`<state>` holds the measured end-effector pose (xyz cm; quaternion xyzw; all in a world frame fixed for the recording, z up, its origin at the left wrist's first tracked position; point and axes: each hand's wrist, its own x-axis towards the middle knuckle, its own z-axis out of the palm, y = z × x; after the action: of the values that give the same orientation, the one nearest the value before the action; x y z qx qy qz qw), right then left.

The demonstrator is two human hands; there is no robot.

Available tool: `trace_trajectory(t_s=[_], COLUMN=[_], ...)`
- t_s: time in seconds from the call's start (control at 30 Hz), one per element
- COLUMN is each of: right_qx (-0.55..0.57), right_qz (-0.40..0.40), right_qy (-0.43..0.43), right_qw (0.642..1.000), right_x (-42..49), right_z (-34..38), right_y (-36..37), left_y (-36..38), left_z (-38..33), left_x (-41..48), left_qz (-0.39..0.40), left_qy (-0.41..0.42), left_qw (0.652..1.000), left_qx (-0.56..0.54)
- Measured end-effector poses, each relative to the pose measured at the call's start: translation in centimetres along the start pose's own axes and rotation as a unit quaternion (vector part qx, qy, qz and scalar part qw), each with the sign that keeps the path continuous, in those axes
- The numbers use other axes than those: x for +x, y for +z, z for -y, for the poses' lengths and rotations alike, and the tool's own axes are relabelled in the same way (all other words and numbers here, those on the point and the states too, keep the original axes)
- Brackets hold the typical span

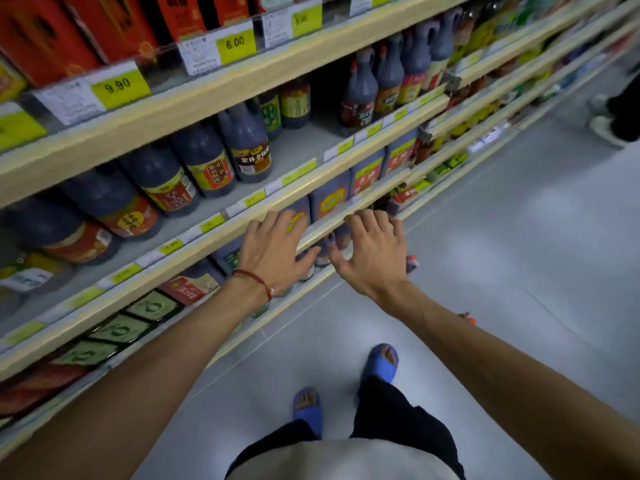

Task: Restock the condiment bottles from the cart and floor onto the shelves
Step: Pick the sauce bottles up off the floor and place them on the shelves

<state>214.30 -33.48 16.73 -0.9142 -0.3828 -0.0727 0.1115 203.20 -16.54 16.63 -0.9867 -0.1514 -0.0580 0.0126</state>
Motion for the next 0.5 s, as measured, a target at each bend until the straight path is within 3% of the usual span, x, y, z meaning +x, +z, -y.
trace_trajectory(t_s=[0.27,0.5], right_qx=[-0.011,0.016], right_qz=[0.023,-0.020], right_qy=[0.139,0.248], right_qw=[0.990,0.968], right_x=[-10.3,-19.4], right_z=[-3.7,-7.8], right_y=[-1.1,-2.7], left_y=[1.0,1.4], left_z=[-7.2,-15.7], left_x=[-2.5,-4.6], left_qz=[0.027,0.054], left_qy=[0.092,0.163], left_qw=[0.995,0.984], left_qx=[-0.035,-0.049])
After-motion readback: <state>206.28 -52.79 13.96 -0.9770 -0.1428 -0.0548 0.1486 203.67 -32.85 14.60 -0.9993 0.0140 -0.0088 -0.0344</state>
